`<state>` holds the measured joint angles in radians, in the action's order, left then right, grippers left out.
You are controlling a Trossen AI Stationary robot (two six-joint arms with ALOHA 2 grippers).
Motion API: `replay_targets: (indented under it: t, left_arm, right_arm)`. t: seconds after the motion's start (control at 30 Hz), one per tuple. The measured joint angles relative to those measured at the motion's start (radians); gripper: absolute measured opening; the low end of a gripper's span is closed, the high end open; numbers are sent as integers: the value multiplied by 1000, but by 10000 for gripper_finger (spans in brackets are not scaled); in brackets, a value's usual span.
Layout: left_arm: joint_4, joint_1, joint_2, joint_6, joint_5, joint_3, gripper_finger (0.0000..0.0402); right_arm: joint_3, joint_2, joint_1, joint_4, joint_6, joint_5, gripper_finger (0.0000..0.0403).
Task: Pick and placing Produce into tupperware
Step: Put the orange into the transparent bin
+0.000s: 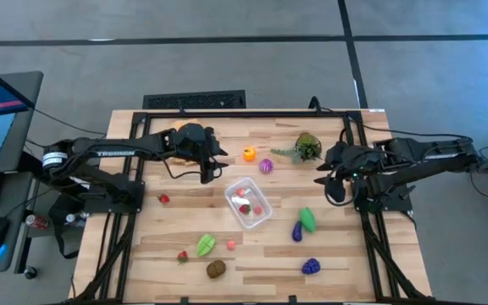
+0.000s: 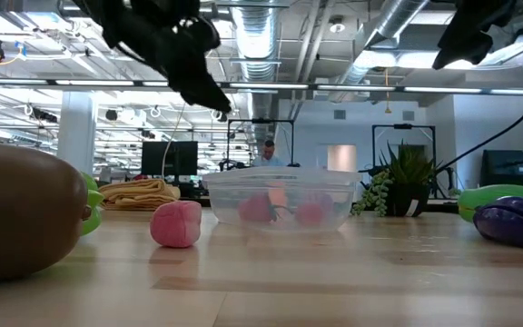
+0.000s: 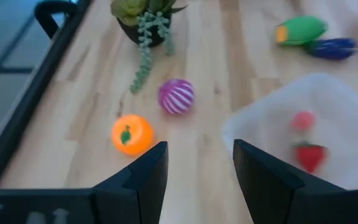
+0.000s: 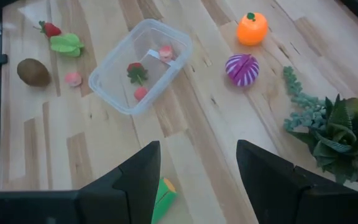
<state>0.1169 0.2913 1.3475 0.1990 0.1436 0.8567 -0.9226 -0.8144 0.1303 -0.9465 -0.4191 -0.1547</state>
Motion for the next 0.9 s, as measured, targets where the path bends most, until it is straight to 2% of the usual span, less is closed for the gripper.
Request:
replay_targets:
  t: [0.2,0.33,0.47,0.63,0.9]
  left_arm:
    - [-192,17,167,-26,-85,0,174]
    - [-244,51,235,-89,-91,1,174]
    - [-209,80,268,-90,-50,37,174]
    - [-164,103,311,17,-17,132,174]
    - [123,141,453,162,26,379,195]
  right_arm:
    - [0,0,0,-23,-36,0,234]
    - [0,0,0,-49,-82,0,234]
    - [0,-1,0,-50,-89,0,234]
    - [0,-3,-2,-48,-89,-5,234]
    - [0,-3,-2,-46,-114,-11,234]
